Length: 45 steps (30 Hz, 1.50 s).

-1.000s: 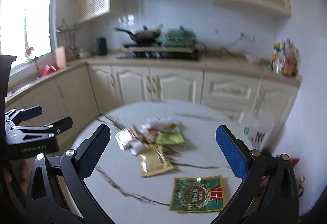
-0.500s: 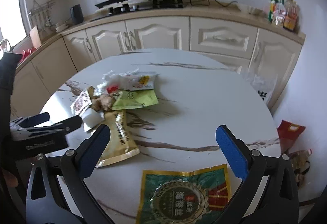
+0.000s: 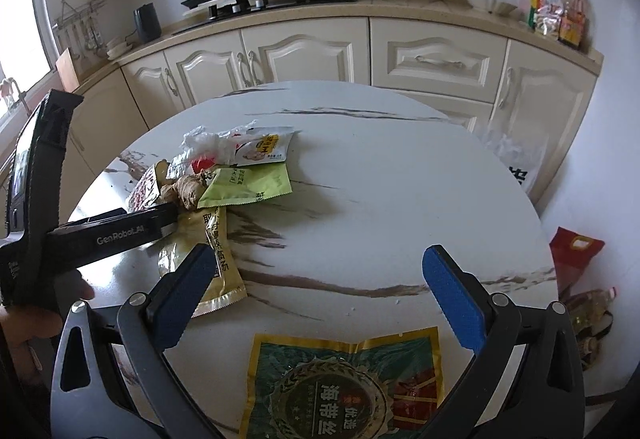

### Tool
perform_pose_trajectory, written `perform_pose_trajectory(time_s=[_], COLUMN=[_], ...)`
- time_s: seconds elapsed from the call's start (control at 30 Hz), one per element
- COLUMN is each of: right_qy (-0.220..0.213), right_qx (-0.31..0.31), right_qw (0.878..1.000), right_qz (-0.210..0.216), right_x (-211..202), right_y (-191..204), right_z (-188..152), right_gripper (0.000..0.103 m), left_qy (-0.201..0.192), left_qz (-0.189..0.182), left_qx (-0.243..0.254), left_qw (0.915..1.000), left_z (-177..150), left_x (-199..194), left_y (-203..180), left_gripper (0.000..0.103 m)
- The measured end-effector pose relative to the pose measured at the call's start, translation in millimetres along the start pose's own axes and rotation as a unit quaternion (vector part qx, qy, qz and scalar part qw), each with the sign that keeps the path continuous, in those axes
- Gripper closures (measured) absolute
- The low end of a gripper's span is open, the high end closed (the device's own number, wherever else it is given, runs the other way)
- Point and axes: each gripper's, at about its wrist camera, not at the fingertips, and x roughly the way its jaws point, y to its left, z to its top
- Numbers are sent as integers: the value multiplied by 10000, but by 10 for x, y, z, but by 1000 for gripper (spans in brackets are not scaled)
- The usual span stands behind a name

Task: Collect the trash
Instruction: 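Grasp the white block with the left tool while the right tool grasps the gold sauce packet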

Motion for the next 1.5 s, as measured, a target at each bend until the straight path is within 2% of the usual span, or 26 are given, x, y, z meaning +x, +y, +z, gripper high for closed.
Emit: perform_pose_trajectory(time_s=[0.03, 0.17, 0.27, 0.43, 0.67, 0.73, 0.8, 0.93, 1.03, 1.13, 1.2, 1.23, 1.5], right_qy=[3, 50, 127, 312, 640, 776, 925, 1134, 1089, 1015, 978, 984, 887], right_qx=[-10, -69, -166, -393, -812, -931, -1063, -1272, -1361, -1447, -1535, -1555, -1358], right_qw=[10000, 10000, 9997, 9985, 9929, 9910, 9884, 9843, 9839, 9831, 9818, 9812, 9840], right_qz=[7, 35, 87, 229, 583, 576, 570, 462, 395, 469, 537, 576, 733], right_x=[5, 35, 66, 135, 335, 430, 541, 714, 742, 696, 641, 613, 476], right_y=[10, 84, 176, 374, 694, 785, 871, 996, 1019, 1036, 1070, 1084, 1031], right_z=[1, 7, -6, -43, -67, -59, -56, -82, -85, -104, -114, -121, -214], right_gripper=[0, 0, 0, 0, 0, 0, 0, 0, 0, 12, 37, 42, 49], left_qy=[-26, -120, -162, -151, -134, -130, -170, -147, -157, -176, -185, -178, -246], left_qz=[24, -70, -299, -759, -901, -966, -1089, -1148, -1195, -1267, -1298, -1310, -1433], left_qx=[74, 296, 378, 453, 463, 440, 439, 516, 569, 561, 536, 515, 490], left_qw=[10000, 9995, 9987, 9960, 9948, 9943, 9929, 9919, 9911, 9902, 9899, 9899, 9882], left_z=[-29, -118, -258, -501, -690, -732, -766, -827, -861, -897, -918, -927, -1000], left_x=[-11, -51, -113, -363, -612, -702, -773, -849, -881, -918, -935, -941, -1083], left_y=[23, 113, 260, 597, 898, 961, 1006, 1043, 1064, 1100, 1115, 1116, 1109], left_gripper=[52, 62, 67, 68, 69, 69, 78, 78, 78, 78, 78, 78, 78])
